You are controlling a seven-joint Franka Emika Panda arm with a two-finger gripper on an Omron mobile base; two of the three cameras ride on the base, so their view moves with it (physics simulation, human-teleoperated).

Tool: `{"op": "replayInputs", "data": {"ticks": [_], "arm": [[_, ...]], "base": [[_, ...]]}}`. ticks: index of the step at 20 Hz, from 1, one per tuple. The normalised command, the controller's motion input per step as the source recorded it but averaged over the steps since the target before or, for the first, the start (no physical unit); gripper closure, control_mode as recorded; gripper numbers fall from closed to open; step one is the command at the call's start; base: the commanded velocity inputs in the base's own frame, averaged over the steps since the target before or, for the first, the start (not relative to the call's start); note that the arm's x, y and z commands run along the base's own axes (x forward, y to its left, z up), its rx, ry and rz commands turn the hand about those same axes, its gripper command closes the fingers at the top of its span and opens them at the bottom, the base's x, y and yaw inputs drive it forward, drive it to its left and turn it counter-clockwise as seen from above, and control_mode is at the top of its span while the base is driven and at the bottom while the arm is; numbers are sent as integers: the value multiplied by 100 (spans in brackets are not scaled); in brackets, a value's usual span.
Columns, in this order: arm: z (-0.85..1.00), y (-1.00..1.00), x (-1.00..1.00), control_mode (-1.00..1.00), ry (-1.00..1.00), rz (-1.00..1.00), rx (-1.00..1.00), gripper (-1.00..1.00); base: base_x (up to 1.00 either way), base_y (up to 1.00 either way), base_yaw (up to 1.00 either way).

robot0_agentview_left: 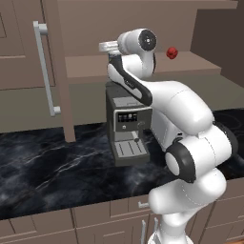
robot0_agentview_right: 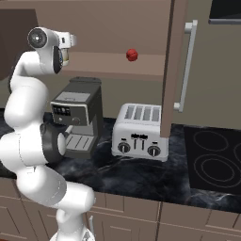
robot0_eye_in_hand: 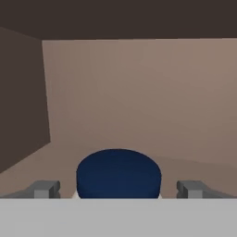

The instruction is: The dining table condiment station is running low on mayonnaise. Refill the condiment station by opening the cabinet and taking the mayonnaise from the cabinet and placing it on the dining table.

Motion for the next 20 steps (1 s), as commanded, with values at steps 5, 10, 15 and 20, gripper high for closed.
{"op": "replayInputs", "data": {"ticks": [5,10,15,20], "arm": [[-9,0,6,-100,5,0,0,-100],[0,4,9,-100,5,0,0,100],[0,1,12,-100,6,0,0,100],[-2,3,12,-100,4,0,0,100]], "base": [[0,0,0],[0,0,0],[0,0,0],[0,0,0]]}}
